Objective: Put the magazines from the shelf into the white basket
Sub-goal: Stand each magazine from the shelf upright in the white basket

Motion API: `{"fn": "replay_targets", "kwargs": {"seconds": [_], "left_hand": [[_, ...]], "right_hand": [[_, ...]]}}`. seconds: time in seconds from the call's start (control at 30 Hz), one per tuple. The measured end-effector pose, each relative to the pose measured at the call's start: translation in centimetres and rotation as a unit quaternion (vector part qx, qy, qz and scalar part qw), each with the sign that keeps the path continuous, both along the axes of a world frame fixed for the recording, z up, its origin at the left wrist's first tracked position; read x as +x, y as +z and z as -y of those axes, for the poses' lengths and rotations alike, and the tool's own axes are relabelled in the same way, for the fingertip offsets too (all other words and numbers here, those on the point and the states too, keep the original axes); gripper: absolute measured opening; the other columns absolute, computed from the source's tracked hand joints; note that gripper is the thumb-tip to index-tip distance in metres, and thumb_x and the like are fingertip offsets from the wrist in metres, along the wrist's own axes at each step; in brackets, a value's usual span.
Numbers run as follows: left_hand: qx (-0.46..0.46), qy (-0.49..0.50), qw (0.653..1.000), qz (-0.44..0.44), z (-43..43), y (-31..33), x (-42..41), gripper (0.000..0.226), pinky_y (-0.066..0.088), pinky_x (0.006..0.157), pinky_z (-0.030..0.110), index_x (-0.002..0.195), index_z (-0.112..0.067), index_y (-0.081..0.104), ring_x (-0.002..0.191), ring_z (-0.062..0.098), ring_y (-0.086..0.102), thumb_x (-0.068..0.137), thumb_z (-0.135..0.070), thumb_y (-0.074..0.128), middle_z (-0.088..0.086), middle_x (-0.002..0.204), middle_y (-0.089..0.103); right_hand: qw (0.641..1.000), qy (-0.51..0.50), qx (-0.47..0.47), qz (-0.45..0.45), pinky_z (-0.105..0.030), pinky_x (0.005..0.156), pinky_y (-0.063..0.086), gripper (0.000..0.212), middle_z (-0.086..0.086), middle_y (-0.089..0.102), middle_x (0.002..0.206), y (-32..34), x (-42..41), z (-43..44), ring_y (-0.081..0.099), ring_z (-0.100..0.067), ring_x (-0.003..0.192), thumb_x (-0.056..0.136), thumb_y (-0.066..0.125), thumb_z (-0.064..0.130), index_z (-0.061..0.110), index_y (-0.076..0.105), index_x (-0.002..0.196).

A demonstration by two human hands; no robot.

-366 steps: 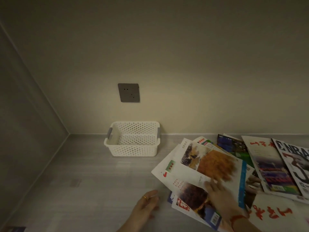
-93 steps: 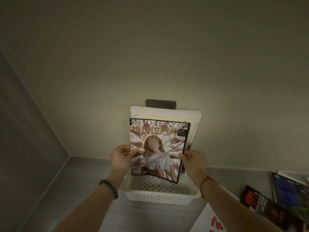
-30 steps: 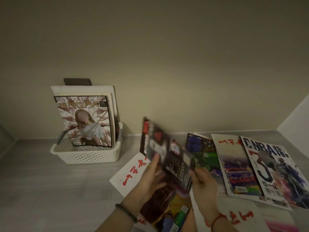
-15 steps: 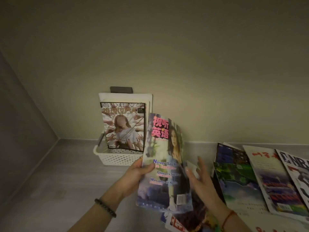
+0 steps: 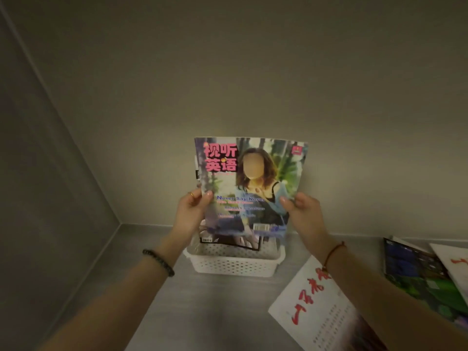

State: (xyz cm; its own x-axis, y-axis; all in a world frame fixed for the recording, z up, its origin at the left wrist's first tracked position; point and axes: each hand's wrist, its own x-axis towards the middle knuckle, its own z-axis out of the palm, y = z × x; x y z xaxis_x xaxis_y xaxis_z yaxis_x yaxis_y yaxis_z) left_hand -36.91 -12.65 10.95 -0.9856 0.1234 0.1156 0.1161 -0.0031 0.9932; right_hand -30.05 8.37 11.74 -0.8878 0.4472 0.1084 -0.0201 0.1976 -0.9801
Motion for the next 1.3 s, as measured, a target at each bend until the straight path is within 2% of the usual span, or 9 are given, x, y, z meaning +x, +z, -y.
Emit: {"fn": "replay_targets", "kwargs": {"seconds": [0.07,0.17,0.37,0.5,0.6,0.73,0.87,1.07,1.3], "left_hand": [[-0.026,0.036,0.999,-0.011,0.5,0.0,-2.2,0.029,0.053,0.062,0.019,0.065,-0.023,0.062,0.062,0.005,0.061,0.089,-0.011,0.053,-0.012,0.058,0.068],[-0.044,0.069,0.997,0.012,0.8,-1.7,-4.5,0.018,0.051,0.075,0.036,0.070,-0.012,0.065,0.071,0.020,0.060,0.086,-0.011,0.058,0.004,0.069,0.067],[-0.070,0.124,0.986,0.090,0.9,-6.8,-5.6,0.013,0.053,0.075,0.037,0.087,0.001,0.070,0.075,0.024,0.062,0.079,-0.008,0.067,0.011,0.078,0.068],[-0.061,0.165,0.978,0.112,1.0,-8.4,-6.1,0.011,0.049,0.065,0.034,0.068,-0.009,0.063,0.067,0.021,0.057,0.073,-0.003,0.071,-0.001,0.064,0.060],[-0.088,0.186,0.977,0.058,0.9,-8.5,-6.6,0.026,0.050,0.069,0.027,0.077,-0.014,0.051,0.074,0.020,0.056,0.070,-0.003,0.073,-0.005,0.076,0.056],[-0.099,0.102,0.987,0.070,0.8,-8.1,-7.7,0.055,0.046,0.090,0.032,0.120,-0.009,0.042,0.101,0.018,0.051,0.074,-0.008,0.072,0.000,0.111,0.051],[-0.110,0.002,0.989,0.102,0.2,-7.8,-8.2,0.044,0.046,0.094,0.037,0.123,-0.010,0.042,0.100,0.020,0.055,0.084,-0.016,0.061,0.001,0.107,0.057],[-0.068,0.026,0.994,0.084,-0.4,-8.0,-8.2,0.021,0.047,0.081,0.029,0.105,-0.017,0.047,0.094,0.019,0.057,0.087,-0.008,0.055,-0.005,0.095,0.061],[-0.032,0.041,0.996,0.068,0.2,-7.3,-8.6,0.038,0.044,0.100,0.048,0.124,-0.001,0.043,0.112,0.033,0.056,0.088,-0.006,0.052,0.018,0.123,0.058]], "right_hand": [[1.000,-0.007,-0.003,0.001,-0.023,0.056,0.052,0.012,-0.029,0.068,0.089,-0.5,-2.3,0.8,0.060,-0.024,0.069,0.086,0.057,0.005,-0.004,0.063,0.081],[0.998,-0.022,0.037,0.040,-0.008,0.040,0.036,0.019,-0.036,0.063,0.083,-2.4,-5.1,1.5,0.050,-0.019,0.064,0.088,0.053,0.004,-0.011,0.058,0.078],[0.986,-0.045,0.078,0.138,-0.025,0.048,0.023,0.040,-0.004,0.033,0.051,-7.3,-7.0,2.0,0.028,-0.013,0.051,0.088,0.049,0.002,0.012,0.036,0.051],[0.980,-0.038,0.114,0.162,-0.025,0.049,0.027,0.047,-0.002,0.035,0.046,-8.7,-7.1,1.8,0.032,-0.012,0.048,0.084,0.058,0.006,0.013,0.038,0.043],[0.983,-0.085,0.089,0.133,-0.029,0.064,0.042,0.013,-0.016,0.059,0.071,-8.6,-7.4,1.5,0.051,-0.020,0.066,0.077,0.069,0.010,0.002,0.059,0.073],[0.983,-0.091,0.057,0.146,-0.035,0.089,0.047,0.064,-0.004,0.046,0.112,-8.9,-8.3,0.5,0.048,-0.020,0.101,0.069,0.078,0.017,0.009,0.039,0.118],[0.987,-0.060,0.049,0.144,-0.018,0.058,0.037,0.051,0.006,0.047,0.083,-9.0,-9.3,0.2,0.048,-0.015,0.081,0.069,0.078,0.016,0.014,0.036,0.096],[0.988,-0.073,0.103,0.088,-0.008,0.050,0.038,0.013,0.001,0.057,0.074,-8.4,-9.6,-0.6,0.052,-0.010,0.063,0.078,0.066,0.008,0.010,0.055,0.086],[0.984,-0.059,0.162,0.040,-0.011,0.051,0.041,0.015,-0.006,0.060,0.070,-6.2,-10.1,-0.8,0.053,-0.015,0.061,0.077,0.067,0.010,-0.002,0.059,0.081]]}}
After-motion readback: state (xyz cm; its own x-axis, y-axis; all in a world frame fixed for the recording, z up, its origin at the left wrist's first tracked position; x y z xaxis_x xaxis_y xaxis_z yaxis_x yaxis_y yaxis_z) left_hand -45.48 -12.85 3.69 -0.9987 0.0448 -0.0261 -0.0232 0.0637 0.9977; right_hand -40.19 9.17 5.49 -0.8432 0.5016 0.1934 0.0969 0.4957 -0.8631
